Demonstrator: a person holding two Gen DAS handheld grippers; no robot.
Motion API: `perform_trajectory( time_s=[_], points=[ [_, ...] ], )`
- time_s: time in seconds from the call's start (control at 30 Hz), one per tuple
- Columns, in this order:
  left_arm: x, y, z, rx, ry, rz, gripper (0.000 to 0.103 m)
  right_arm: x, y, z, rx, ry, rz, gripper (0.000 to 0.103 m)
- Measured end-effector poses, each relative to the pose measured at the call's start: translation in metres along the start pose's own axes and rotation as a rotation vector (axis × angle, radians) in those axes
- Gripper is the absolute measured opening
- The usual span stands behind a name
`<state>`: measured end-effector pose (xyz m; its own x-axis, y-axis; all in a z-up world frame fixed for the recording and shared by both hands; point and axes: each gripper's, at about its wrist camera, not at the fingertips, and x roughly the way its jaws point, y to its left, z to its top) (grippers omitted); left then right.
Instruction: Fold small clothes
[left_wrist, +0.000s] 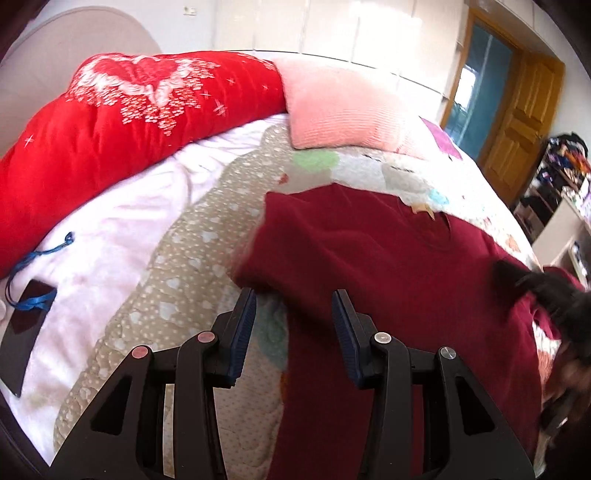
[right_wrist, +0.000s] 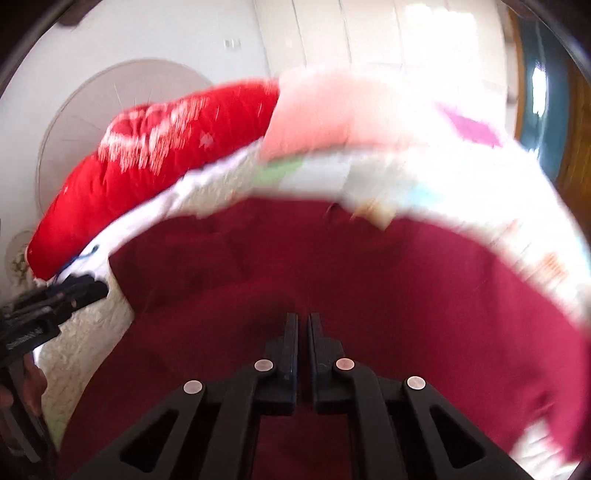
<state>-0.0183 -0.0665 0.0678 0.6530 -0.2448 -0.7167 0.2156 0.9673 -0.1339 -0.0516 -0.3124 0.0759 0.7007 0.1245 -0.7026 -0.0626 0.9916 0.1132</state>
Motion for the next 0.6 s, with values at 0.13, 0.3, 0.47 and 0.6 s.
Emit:
perform_trajectory(
  time_s=[0.13, 0.3, 0.47, 0.6],
  points=[
    [0.011, 0.003, -0.003, -0.025, 0.038, 0.000, 0.042, -0.036, -0.039, 0.022, 0.011, -0.110, -0.215, 0.004],
    [0.019, -0.009, -0.004, -0.003, 0.050, 0.008, 0.042, -0.017, -0.076, 0.021, -0.008, -0.031, -0.410, 0.004],
    [0.028, -0.021, 0.004, 0.028, 0.047, 0.009, 0.042, 0.036, -0.105, 0.003, -0.001, 0.153, -0.508, 0.005],
    [0.048, -0.027, 0.016, 0.035, 0.053, 0.027, 0.042, 0.006, -0.100, 0.009, 0.128, 0.031, -0.398, 0.051]
  ],
)
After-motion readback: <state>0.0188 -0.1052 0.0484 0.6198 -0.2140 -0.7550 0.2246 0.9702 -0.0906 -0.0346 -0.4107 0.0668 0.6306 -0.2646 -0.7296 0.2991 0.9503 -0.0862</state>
